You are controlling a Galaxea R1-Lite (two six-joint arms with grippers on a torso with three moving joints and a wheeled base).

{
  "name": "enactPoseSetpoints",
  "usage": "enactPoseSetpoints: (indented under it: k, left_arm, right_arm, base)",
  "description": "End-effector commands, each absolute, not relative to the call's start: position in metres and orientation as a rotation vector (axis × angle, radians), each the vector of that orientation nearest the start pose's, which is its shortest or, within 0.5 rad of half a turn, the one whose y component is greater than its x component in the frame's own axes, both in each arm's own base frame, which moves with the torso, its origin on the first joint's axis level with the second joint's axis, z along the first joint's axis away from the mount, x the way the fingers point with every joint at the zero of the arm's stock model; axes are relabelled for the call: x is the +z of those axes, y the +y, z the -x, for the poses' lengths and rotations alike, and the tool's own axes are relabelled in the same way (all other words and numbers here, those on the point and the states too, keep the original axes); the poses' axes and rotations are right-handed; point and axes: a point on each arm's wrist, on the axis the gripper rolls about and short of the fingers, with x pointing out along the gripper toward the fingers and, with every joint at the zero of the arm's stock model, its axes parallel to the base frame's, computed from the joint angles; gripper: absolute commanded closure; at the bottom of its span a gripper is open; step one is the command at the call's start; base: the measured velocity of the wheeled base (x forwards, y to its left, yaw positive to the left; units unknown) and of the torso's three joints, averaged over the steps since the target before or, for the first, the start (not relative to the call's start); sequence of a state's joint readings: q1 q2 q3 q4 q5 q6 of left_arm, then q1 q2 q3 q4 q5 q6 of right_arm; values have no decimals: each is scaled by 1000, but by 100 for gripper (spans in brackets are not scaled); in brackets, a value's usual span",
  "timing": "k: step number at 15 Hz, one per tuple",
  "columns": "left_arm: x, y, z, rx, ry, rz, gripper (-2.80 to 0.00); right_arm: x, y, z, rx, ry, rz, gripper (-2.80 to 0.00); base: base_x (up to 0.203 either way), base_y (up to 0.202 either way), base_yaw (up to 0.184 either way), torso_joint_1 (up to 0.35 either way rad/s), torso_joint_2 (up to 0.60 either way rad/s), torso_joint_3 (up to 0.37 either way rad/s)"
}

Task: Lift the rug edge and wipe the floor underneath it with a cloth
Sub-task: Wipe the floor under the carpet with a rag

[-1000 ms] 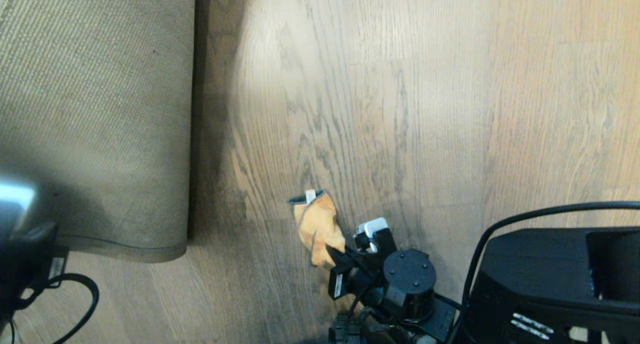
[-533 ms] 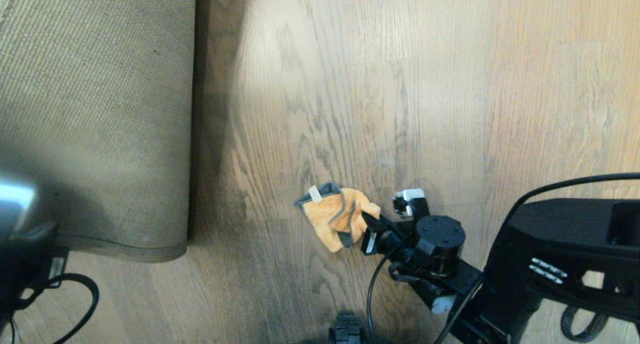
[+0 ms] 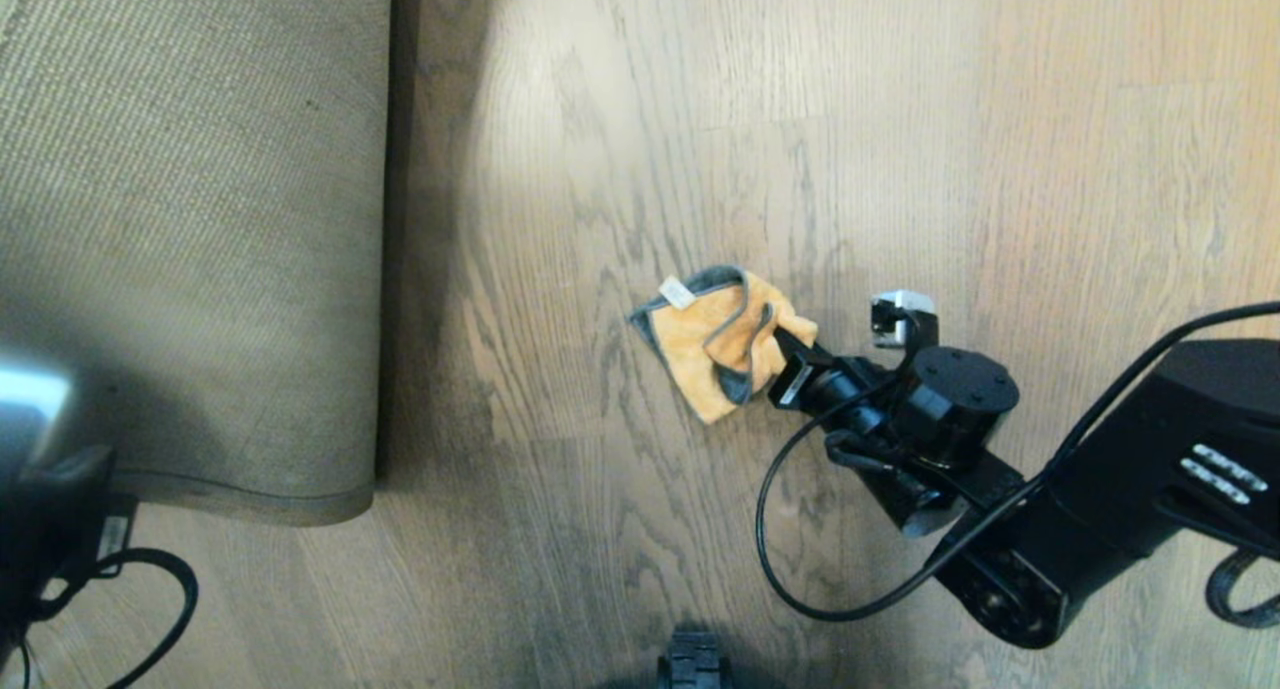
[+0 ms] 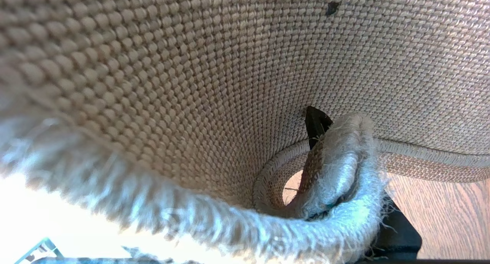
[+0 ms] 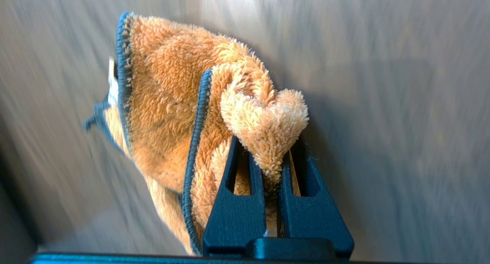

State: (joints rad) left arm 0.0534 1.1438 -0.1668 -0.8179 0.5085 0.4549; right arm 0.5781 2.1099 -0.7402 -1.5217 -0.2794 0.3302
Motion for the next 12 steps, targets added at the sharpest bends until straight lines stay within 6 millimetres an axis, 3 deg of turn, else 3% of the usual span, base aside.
enactPoseSetpoints:
  k: [1,6,9,12]
  left_arm:
    - [156,18,-133,522,275,-479,0]
    - [156,18,-133,522,274,-478,0]
    - [156,18,-133,522,274,-478,0]
    - [156,18,-133,522,274,-478,0]
  right_arm:
    - [143,185,-320,300,-219,-455,0]
    - [167,172,-341,265,-333,-490,0]
    - [165,175,-338,271,-320,-486,0]
    - [156,191,-319,323,-263,-479,0]
  base:
    - [0,0,0,0,0,0]
    - [0,0,0,0,0,0]
    - [0,0,0,0,0,0]
    - [0,0,0,0,0,0]
